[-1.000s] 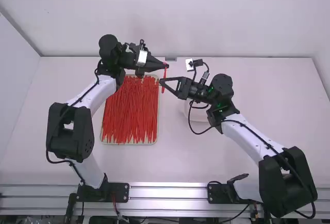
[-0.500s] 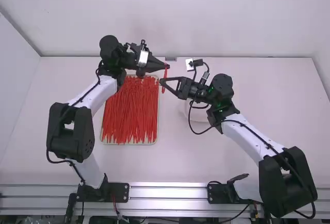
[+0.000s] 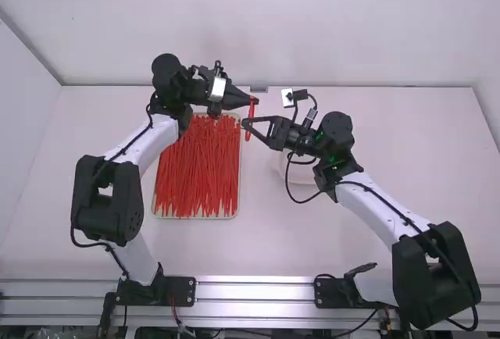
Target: Fasten the cable tie
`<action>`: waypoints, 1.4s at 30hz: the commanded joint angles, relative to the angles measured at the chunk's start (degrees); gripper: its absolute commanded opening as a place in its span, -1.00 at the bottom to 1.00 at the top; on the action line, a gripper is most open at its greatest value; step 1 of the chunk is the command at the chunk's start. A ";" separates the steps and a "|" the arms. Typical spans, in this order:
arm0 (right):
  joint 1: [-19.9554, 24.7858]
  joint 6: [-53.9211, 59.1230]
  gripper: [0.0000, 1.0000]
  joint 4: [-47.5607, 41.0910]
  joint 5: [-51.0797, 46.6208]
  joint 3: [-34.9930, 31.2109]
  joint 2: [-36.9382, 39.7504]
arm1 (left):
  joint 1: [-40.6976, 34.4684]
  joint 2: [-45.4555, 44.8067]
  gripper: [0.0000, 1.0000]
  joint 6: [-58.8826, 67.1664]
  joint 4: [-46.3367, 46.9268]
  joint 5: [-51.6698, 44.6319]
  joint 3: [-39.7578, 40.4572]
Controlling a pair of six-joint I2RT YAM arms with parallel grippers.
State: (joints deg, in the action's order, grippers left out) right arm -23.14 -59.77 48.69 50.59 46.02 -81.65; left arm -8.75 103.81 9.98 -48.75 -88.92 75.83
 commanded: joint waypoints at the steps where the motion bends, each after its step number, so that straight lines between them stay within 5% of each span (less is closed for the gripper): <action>1: -0.17 0.74 -1.00 0.07 -0.11 1.60 -0.13 | -1.33 -0.31 -0.98 -0.57 -0.46 -0.81 -0.26; 42: -0.22 1.31 -1.00 0.17 -1.07 1.60 -0.07 | 0.15 -0.31 -0.98 -4.24 -5.11 -0.81 -1.27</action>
State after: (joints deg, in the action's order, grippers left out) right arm -22.90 -58.61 48.66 50.54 46.02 -81.65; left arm -8.08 103.83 5.56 -53.28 -88.95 74.87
